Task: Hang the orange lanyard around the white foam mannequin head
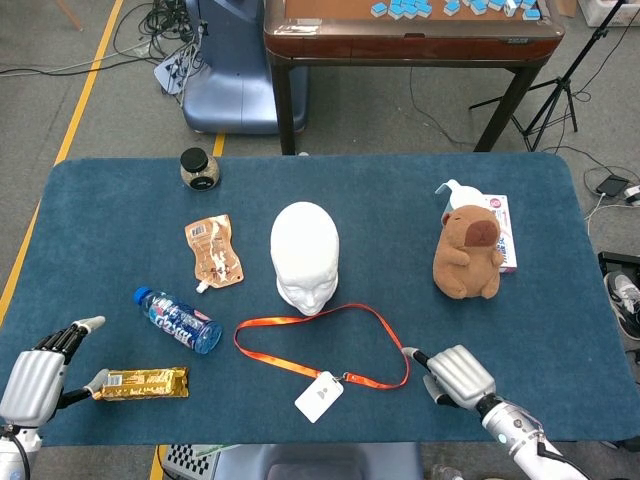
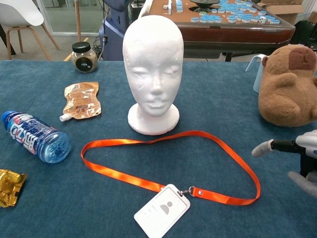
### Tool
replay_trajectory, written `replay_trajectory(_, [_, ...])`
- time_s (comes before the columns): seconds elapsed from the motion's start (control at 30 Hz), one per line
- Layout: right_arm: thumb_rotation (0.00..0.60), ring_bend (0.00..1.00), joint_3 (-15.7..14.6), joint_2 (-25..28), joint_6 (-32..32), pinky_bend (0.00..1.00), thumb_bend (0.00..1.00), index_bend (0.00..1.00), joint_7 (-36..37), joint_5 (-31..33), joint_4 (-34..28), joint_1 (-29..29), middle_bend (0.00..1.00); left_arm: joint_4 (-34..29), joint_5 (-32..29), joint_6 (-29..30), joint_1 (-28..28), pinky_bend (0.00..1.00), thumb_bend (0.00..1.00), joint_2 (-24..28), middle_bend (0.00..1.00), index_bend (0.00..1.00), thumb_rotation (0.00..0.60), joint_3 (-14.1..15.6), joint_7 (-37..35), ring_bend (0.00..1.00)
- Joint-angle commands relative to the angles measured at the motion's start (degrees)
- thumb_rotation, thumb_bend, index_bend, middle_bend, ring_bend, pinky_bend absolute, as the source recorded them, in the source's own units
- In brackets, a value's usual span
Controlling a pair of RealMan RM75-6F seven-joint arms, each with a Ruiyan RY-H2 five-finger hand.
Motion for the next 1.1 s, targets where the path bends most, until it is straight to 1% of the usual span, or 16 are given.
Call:
replay_trajectory(0.03, [0.600, 1.00, 0.1, 0.9, 4.1, 0.92, 0.43, 0.16, 2.6, -3.5, 0.4, -2.0, 0.97, -2.6, 0.4, -3.3, -2.3, 0.53, 0.21, 2.1, 0.40, 0.25, 0.600, -0.3, 0.8, 0.46])
replay_trajectory(0.07, [0.600, 1.00, 0.0, 1.2, 5.2, 0.92, 0.40, 0.16, 3.3, -4.4, 0.5, -2.5, 0.97, -3.6, 0.3, -4.4, -3.0, 0.58, 0.21, 2.7, 0.44, 0.27, 0.600, -0.4, 0.9, 0.50])
replay_trajectory(0.1, [0.600, 1.00, 0.0, 1.5, 6.7, 0.92, 0.37, 0.16, 4.4, -5.8, 0.6, -3.2, 0.97, -4.9, 0.0, -6.0, -4.0, 0.65, 0.21, 3.4, 0.51, 0.30, 0.600, -0.6, 1.0, 0.56])
replay_trajectory(0.13, [0.600, 1.00, 0.1, 1.6, 8.1, 0.92, 0.35, 0.16, 5.2, -6.9, 0.8, -3.6, 0.96, -6.0, -0.3, -7.2, -4.8, 0.70, 0.21, 3.8, 0.57, 0.31, 0.600, -0.9, 1.1, 0.62])
replay_trajectory(0.23, [0.600, 0.99, 0.4, 1.9, 12.0, 0.92, 0.33, 0.16, 6.9, -9.9, 1.7, -5.1, 0.93, -8.9, -1.7, -11.2, -7.6, 0.80, 0.21, 4.5, 0.70, 0.33, 0.600, -2.0, 2.2, 0.71])
replay_trajectory(0.33, [0.600, 0.98, 0.9, 2.5, 14.4, 0.92, 0.33, 0.16, 7.4, -11.4, 1.9, -6.1, 0.91, -11.2, -3.5, -15.3, -10.5, 0.85, 0.21, 4.6, 0.77, 0.33, 0.600, -3.3, 4.4, 0.77])
replay_trajectory(0.43, [0.600, 0.97, 1.5, 3.1, 15.8, 0.92, 0.33, 0.16, 7.5, -12.2, 1.8, -6.6, 0.90, -13.1, -6.0, -19.5, -13.4, 0.89, 0.21, 4.5, 0.82, 0.33, 0.600, -4.6, 6.6, 0.83])
replay_trajectory(0.53, [0.600, 0.96, 2.2, 3.6, 16.2, 0.92, 0.33, 0.16, 7.5, -12.4, 1.6, -6.8, 0.90, -14.2, -9.1, -23.4, -16.3, 0.91, 0.21, 4.0, 0.86, 0.33, 0.600, -5.9, 8.9, 0.87])
replay_trajectory(0.7, [0.600, 0.96, 2.8, 4.2, 15.7, 0.92, 0.33, 0.16, 7.2, -12.2, 1.3, -6.9, 0.90, -15.4, -15.2, -29.7, -20.9, 0.94, 0.21, 2.2, 0.90, 0.33, 0.600, -7.5, 14.6, 0.91])
replay_trajectory(0.8, [0.600, 0.96, 2.9, 4.3, 15.4, 0.92, 0.33, 0.16, 7.3, -12.4, 1.1, -7.0, 0.90, -15.7, -19.5, -32.5, -23.5, 0.94, 0.21, 0.4, 0.91, 0.33, 0.600, -8.2, 18.7, 0.92])
replay_trajectory(0.93, [0.600, 0.96, 3.2, 4.5, 15.3, 0.92, 0.33, 0.16, 7.3, -12.5, 1.0, -7.2, 0.90, -15.4, -25.1, -34.5, -26.4, 0.94, 0.21, -2.2, 0.92, 0.33, 0.600, -8.8, 24.1, 0.93])
replay_trajectory(1.1, [0.600, 0.96, 3.4, 4.7, 14.8, 0.92, 0.33, 0.16, 7.4, -12.3, 0.9, -7.4, 0.90, -14.3, -31.8, -35.6, -29.9, 0.94, 0.21, -5.8, 0.94, 0.34, 0.600, -9.2, 29.1, 0.94])
